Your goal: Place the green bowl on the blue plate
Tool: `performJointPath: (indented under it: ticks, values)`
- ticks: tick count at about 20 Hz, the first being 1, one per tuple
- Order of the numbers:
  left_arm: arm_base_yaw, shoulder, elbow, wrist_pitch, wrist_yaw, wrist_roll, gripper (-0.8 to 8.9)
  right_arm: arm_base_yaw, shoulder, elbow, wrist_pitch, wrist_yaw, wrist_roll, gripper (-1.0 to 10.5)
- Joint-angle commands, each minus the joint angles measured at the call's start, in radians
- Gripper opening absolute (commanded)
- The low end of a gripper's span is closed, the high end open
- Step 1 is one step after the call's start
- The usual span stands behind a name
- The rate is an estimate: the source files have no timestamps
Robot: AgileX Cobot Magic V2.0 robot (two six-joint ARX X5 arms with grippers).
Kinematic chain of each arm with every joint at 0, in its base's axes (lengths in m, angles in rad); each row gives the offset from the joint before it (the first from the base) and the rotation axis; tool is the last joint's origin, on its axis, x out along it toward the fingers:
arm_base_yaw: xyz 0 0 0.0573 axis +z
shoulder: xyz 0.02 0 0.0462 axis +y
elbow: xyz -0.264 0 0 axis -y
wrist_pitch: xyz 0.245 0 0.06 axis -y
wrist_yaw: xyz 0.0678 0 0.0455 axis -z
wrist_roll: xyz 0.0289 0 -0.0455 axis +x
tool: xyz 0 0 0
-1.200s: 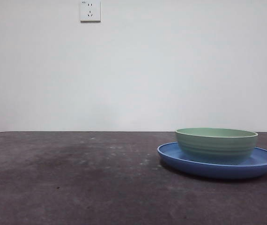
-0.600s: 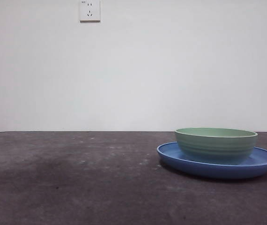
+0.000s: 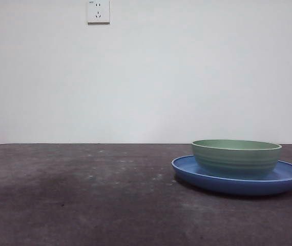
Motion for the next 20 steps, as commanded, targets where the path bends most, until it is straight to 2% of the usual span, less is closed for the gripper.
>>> performJointPath:
  ticks: [1, 6, 9, 14, 20]
  values:
    - [-0.004, 0.006, 0.009, 0.004, 0.005, 0.016, 2.8, -0.02, 0.137, 0.018, 0.066, -0.06, -0.001, 4.1]
    - [-0.004, 0.006, 0.009, 0.004, 0.005, 0.017, 2.8, -0.021, 0.369, 0.018, 0.202, -0.065, -0.002, 4.0]
    - [-0.004, 0.006, 0.009, 0.003, 0.005, 0.016, 2.8, -0.021, 0.466, 0.018, 0.262, -0.066, -0.005, 3.3]
    - [-0.004, 0.006, 0.009, 0.004, 0.005, 0.017, 2.8, -0.013, 0.568, 0.018, 0.344, -0.092, -0.005, 3.1]
    - [-0.003, 0.006, 0.009, 0.004, 0.005, 0.016, 2.8, 0.013, 0.629, 0.018, 0.412, -0.092, 0.003, 2.0]
